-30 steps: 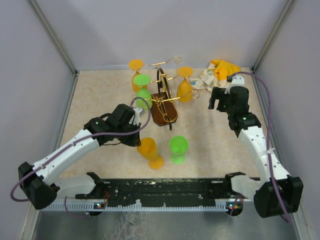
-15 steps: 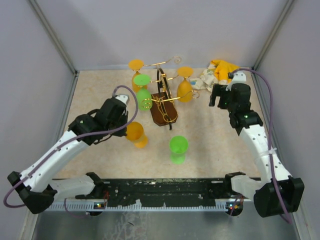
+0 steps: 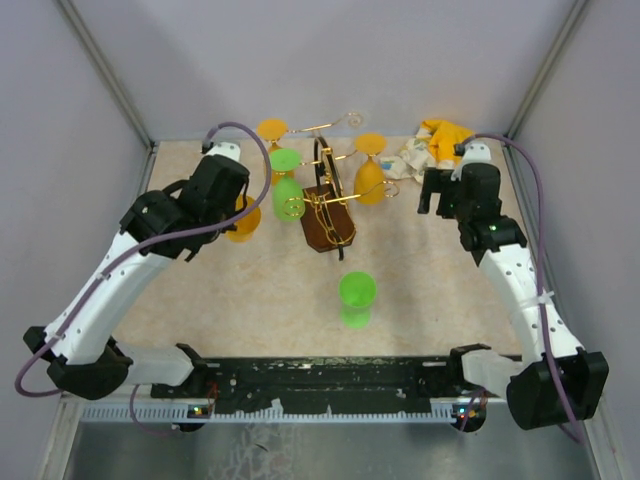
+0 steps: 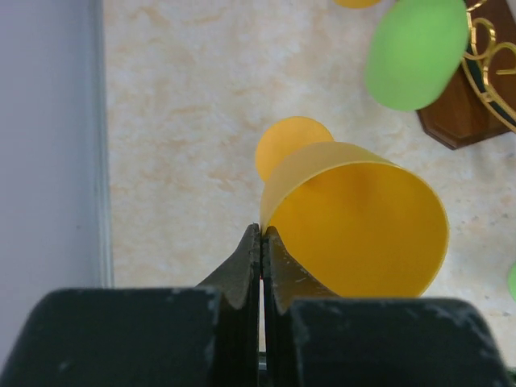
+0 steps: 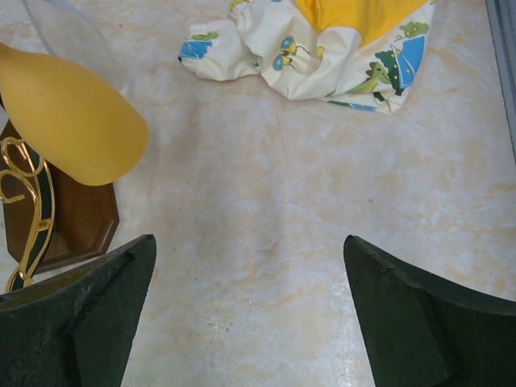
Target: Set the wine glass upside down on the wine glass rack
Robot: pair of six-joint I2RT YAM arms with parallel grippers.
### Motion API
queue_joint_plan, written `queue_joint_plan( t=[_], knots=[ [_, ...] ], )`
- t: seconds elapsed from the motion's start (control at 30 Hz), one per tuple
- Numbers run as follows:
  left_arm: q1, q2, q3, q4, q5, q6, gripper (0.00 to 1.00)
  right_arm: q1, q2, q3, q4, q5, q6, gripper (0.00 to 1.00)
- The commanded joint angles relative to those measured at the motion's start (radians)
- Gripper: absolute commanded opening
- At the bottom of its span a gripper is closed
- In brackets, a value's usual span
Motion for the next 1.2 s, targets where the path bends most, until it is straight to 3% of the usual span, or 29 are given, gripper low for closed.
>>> queue_joint_plan(
  t=[0.0,0.13,0.23,0.4,0.5,0.67,0.77,0.97,1.07,1.17],
  knots=[
    [-0.003,0.026,0.098,-0.079,-0.154,0.084,0.0,0.006,-0.008,0.044,0.019,-0.002,-0.012,0.99],
    [-0.003,0.008,0.154,0.096,-0.204,0.248,0.0,0.004,-0.047,0.031,0.047,0.032,-0.002,0.99],
    [-0.003,-0.007,0.172,0.312,-0.229,0.479,0.0,0.001,-0.049,0.057,0.022,0.024,-0.002,0.99],
    [-0.005,-0.061,-0.027,0.958,-0.216,0.991,0.0,0.001,-0.031,0.092,-0.021,-0.004,0.014,0.99],
    [-0.005,-0.066,-0.092,1.257,-0.082,1.143,0.0,0.0,-0.039,0.103,-0.027,-0.028,0.03,0.99],
    [-0.005,-0.054,-0.093,1.433,0.193,1.115,0.0,0.001,-0.081,0.124,0.014,-0.196,0.128,0.99],
    [-0.005,-0.073,-0.231,1.65,0.341,1.115,0.0,0.001,-0.116,0.115,0.109,-0.345,0.231,0.99],
    [-0.004,-0.024,-0.352,1.927,0.47,1.06,0.0,0.004,-0.126,0.143,0.354,-0.56,0.463,0.96],
    [-0.003,-0.004,-0.401,2.021,0.524,0.984,0.0,0.012,-0.085,0.161,0.553,-0.617,0.602,0.92],
    [-0.003,0.002,-0.457,2.108,0.556,0.907,0.0,0.034,-0.033,0.173,0.741,-0.644,0.723,0.82]
  ],
)
